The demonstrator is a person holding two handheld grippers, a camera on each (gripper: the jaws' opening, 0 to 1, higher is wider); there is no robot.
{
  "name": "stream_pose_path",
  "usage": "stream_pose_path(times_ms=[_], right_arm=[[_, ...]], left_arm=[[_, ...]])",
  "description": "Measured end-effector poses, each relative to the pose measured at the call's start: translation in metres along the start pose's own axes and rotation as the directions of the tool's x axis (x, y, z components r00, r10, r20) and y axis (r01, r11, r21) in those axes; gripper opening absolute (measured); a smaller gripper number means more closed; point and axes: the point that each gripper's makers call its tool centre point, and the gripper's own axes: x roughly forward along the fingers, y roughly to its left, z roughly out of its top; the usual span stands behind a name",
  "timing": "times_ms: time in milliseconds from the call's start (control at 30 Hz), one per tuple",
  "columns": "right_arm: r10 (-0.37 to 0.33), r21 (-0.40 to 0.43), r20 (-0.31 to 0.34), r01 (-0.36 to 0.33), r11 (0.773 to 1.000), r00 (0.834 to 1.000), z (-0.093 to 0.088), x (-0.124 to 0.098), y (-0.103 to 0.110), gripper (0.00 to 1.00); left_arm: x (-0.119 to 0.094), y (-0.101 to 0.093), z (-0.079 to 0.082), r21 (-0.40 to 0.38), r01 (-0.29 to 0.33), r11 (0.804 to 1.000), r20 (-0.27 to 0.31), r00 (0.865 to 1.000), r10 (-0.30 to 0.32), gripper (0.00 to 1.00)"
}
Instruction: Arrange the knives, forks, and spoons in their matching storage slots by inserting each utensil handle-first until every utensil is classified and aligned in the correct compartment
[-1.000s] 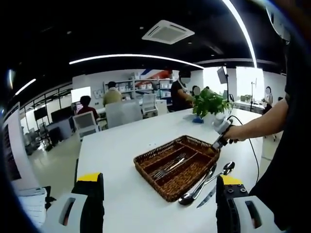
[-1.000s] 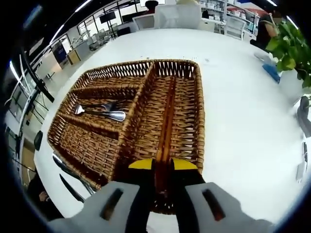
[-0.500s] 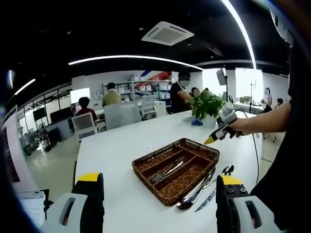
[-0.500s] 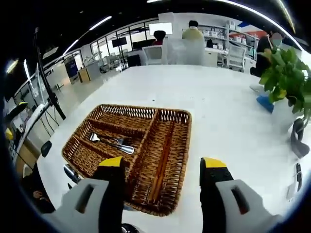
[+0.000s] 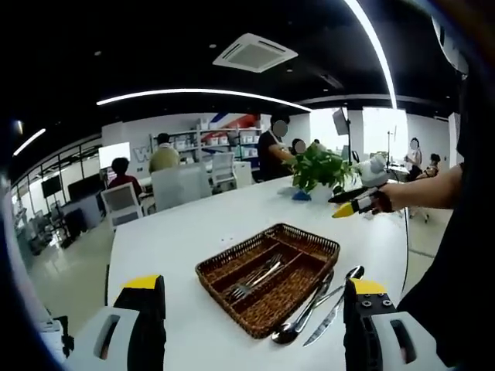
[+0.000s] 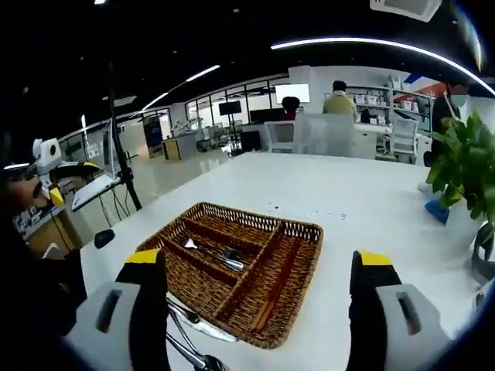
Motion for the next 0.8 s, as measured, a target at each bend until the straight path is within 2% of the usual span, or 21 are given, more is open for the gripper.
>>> stream_pose_path(times_ms=[67, 100, 133, 200, 300, 467, 533, 633, 800], right_arm=[[-0.011, -0.016, -0.007, 0.011, 1.000, 1.000, 0.002, -0.013, 0.001, 0.99], [-0.023, -0.030, -0.017, 0.022, 0.999, 1.000, 0.002, -0.019, 0.000, 0.99], [-0.030, -0.041, -0.022, 0.029, 0.999, 0.999, 0.002, -0.025, -0.001, 0.99], [-0.026, -0.040, -0.016, 0.026, 0.999, 1.000, 0.006, -0.040, 0.002, 0.99], [-0.020, -0.051, -0.017, 0.019, 0.999, 1.000, 0.007, -0.056, 0.003, 0.99], [-0.010, -0.081, -0.044, 0.006, 0.997, 0.999, 0.000, -0.070, 0.004, 0.99], [-0.037, -0.121, -0.027, 0.034, 0.992, 0.999, 0.001, -0.073, -0.001, 0.99], [-0.015, -0.100, -0.028, 0.013, 0.995, 0.999, 0.001, -0.075, 0.001, 0.99], [0.002, -0.082, -0.017, -0.003, 0.997, 1.000, -0.002, -0.081, 0.003, 0.99]], left_arm=[[0.004, 0.001, 0.001, -0.090, 0.012, 0.996, 0.033, 0.999, -0.009, 1.00], [0.005, 0.004, 0.002, -0.103, 0.004, 0.995, 0.048, 0.999, 0.001, 1.00], [0.006, 0.007, 0.000, -0.093, -0.010, 0.996, 0.040, 0.999, 0.013, 1.00], [0.007, 0.001, -0.001, -0.072, -0.017, 0.997, 0.020, 1.000, 0.019, 1.00], [0.004, 0.000, -0.010, 0.027, -0.034, 0.999, -0.050, 0.998, 0.035, 1.00], [0.004, -0.018, -0.001, 0.001, -0.027, 1.000, -0.031, 0.999, 0.027, 1.00], [0.006, -0.025, 0.003, 0.005, -0.020, 1.000, -0.038, 0.999, 0.020, 1.00], [0.008, -0.033, 0.010, 0.015, -0.006, 1.000, -0.051, 0.999, 0.007, 1.00], [0.018, -0.044, 0.019, 0.076, 0.026, 0.997, -0.115, 0.993, -0.018, 1.00]])
